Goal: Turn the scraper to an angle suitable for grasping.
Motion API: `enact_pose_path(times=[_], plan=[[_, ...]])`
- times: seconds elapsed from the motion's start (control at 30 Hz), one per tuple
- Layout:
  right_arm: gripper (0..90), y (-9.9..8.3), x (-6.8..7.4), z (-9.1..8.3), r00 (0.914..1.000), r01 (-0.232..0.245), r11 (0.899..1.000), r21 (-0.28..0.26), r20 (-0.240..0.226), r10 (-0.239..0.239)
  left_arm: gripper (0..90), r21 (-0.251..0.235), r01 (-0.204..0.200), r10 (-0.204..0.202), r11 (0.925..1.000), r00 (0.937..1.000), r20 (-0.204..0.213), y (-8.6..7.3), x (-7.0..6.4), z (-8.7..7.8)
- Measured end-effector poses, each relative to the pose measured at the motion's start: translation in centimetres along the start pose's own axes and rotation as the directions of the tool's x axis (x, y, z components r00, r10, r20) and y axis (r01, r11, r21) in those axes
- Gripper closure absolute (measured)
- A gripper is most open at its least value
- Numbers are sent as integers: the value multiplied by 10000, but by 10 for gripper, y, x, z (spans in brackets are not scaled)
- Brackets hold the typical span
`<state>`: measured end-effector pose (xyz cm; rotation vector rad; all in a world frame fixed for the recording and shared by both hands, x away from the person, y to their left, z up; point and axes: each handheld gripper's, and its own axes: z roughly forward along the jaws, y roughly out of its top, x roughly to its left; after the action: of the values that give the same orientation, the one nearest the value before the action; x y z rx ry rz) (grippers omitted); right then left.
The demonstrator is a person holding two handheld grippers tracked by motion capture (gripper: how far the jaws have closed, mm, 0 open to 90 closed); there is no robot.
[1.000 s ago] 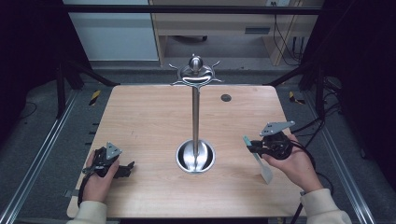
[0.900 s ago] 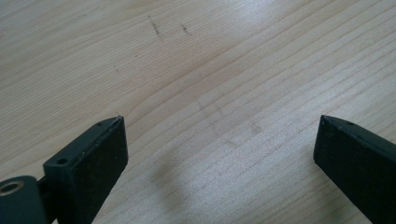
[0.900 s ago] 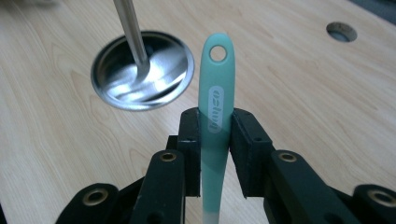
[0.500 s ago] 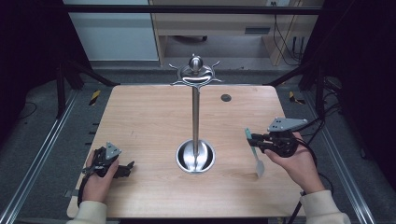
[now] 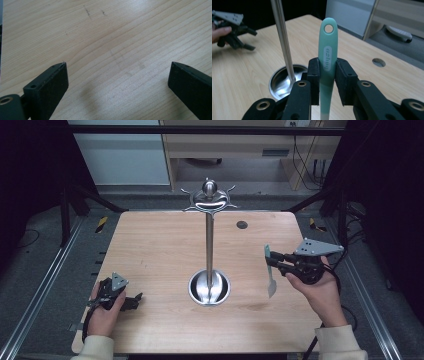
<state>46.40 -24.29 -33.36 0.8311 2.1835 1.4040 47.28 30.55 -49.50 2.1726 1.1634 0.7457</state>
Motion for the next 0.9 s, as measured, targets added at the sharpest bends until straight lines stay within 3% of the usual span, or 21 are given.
enact_pose_path(times=[0.17,0.23,0.63,0.9], plan=[[746,5,4,4,10000,9,9989,-461,-12,-10,29,-7,-69,69,10000,10000,-20,1,-2,0],[746,5,6,8,9998,195,9994,-300,49,-194,29,-106,-108,108,9999,9999,-13,2,-2,-1],[745,7,16,12,9995,170,9988,-453,-250,-182,29,-167,-81,80,9998,10000,-54,2,-1,-2],[745,10,22,12,9998,87,9990,-428,-165,-94,29,-160,-8,7,9999,10000,-57,2,0,-2]])
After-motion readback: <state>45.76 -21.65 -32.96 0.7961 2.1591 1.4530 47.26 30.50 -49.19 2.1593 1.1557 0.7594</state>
